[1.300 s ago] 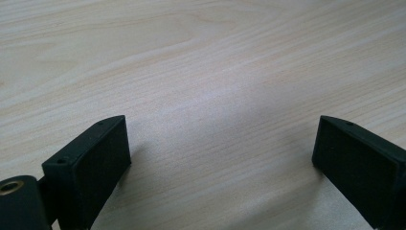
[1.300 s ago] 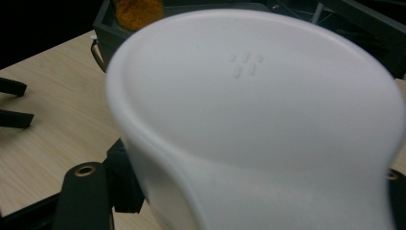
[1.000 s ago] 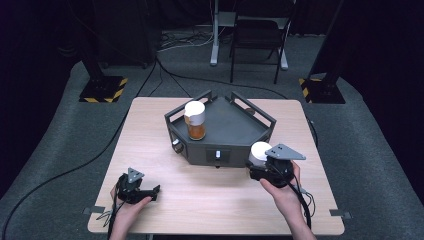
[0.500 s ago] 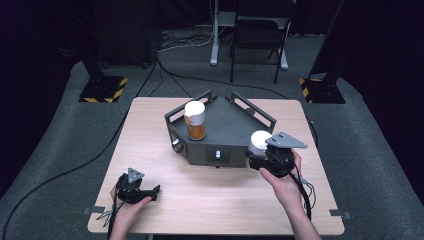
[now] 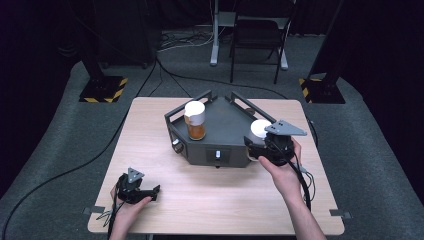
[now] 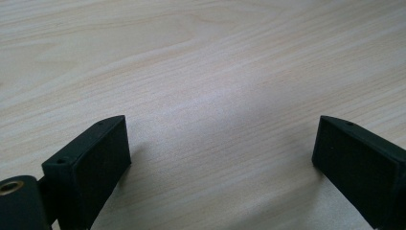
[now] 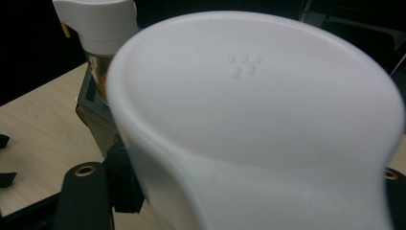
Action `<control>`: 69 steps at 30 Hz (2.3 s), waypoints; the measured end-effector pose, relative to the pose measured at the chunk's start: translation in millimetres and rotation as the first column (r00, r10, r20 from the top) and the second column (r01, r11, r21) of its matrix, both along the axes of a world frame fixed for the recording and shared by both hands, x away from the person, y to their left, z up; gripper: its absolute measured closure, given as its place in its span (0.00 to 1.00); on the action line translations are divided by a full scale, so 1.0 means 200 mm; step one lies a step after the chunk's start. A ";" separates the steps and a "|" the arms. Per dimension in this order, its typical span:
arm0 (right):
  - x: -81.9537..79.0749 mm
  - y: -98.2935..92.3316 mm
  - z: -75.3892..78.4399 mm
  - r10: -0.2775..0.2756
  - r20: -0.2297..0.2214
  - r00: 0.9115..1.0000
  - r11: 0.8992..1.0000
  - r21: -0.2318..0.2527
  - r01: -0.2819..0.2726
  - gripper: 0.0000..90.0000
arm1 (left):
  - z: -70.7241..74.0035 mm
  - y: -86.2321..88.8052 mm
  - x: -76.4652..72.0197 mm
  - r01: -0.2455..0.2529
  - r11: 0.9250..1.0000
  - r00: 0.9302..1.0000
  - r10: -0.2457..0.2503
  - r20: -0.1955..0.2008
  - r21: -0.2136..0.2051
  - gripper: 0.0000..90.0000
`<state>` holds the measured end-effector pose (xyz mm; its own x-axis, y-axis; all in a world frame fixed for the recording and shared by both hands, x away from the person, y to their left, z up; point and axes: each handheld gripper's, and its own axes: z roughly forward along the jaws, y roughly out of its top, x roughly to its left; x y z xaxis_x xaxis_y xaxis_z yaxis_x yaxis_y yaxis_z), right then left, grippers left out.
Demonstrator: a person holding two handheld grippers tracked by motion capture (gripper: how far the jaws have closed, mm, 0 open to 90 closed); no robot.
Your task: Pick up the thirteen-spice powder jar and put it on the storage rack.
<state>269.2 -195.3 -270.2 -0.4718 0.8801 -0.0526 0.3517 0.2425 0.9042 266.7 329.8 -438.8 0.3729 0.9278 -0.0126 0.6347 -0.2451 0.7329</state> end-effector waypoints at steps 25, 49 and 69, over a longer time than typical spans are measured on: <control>0.22 0.13 0.01 -0.057 0.000 0.998 0.998 0.007 0.057 0.33 | 0.00 0.00 0.00 0.000 1.000 1.000 0.000 0.000 0.000 0.06; 0.41 0.23 -0.03 -0.097 -0.027 0.995 0.995 -0.018 0.096 0.33 | 0.00 0.00 0.00 0.000 1.000 1.000 0.000 0.000 0.000 0.06; 0.49 0.25 -0.06 -0.110 -0.070 0.991 0.994 -0.028 0.108 0.33 | 0.00 0.00 0.00 0.000 1.000 1.000 0.000 0.000 0.000 0.06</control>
<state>367.7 -145.2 -281.7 -0.3762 0.9255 -0.0441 0.4411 0.2208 0.8699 266.7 329.8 -438.9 0.3727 0.9279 -0.0130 0.6345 -0.2446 0.7331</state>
